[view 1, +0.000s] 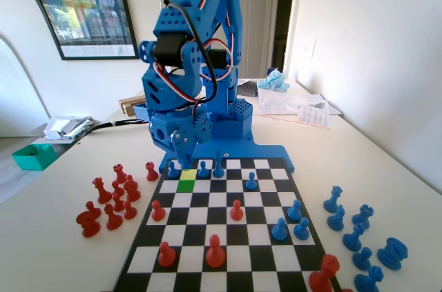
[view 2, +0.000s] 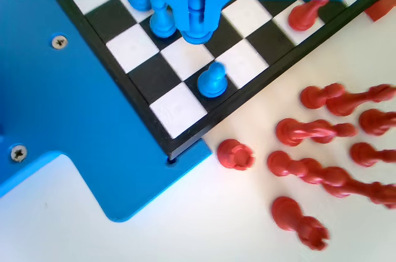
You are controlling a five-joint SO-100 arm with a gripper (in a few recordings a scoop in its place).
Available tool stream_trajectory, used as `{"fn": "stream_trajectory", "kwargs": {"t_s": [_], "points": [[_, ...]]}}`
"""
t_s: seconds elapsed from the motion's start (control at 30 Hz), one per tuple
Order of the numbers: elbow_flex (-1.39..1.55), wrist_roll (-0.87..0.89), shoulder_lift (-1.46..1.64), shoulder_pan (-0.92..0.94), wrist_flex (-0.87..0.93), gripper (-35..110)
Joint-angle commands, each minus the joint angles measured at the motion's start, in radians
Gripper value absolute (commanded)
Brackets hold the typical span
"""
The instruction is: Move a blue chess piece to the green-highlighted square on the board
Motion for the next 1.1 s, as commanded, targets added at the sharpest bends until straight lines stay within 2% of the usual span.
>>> {"fn": "stream_trajectory", "kwargs": {"t_s": [0.0,0.4,0.67,1.07], "points": [[-0.084,-0.107,-0.009,-0.005,0.040,2],[-0.126,0.086,-0.123,-0.067,-0.055,2],[-0.055,0.078,-0.129,-0.060,-0.150,2],[-0.031,0.058,-0.129,-0.037,-0.179,3]]}}
